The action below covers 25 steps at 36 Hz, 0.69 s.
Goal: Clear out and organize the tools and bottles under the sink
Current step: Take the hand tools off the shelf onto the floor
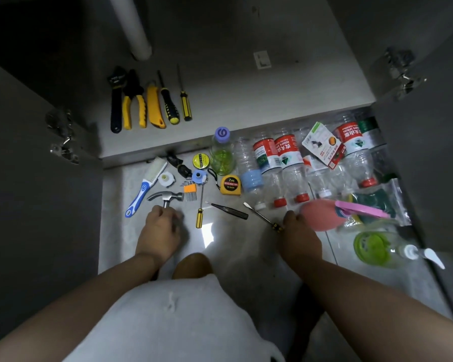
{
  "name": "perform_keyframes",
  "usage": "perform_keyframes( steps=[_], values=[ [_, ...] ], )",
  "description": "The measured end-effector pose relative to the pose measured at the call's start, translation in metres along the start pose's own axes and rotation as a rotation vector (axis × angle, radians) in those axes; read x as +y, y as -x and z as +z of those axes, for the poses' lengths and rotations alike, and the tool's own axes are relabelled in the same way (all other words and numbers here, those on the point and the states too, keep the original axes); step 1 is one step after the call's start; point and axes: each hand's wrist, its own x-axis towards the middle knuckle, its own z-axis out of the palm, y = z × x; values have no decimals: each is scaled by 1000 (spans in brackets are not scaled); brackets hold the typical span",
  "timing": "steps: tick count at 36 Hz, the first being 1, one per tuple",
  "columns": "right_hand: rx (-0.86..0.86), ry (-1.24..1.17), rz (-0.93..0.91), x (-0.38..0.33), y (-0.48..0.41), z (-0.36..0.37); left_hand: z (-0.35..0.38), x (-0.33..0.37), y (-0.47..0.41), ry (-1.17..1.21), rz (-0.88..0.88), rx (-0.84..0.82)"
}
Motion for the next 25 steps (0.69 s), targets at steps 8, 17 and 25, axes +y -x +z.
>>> perform_keyframes(
  steps=[8,17,25],
  values=[
    [146,-146,-273,-46,-2,-21,-25,25,-5,7,149,31],
    [304,-436,-704,-139,-11,-87,-83,36,-42,-32,189,274],
    [365,-193,-777,-228,-65,-145,-138,28,-113,12,24,463]
  ],
)
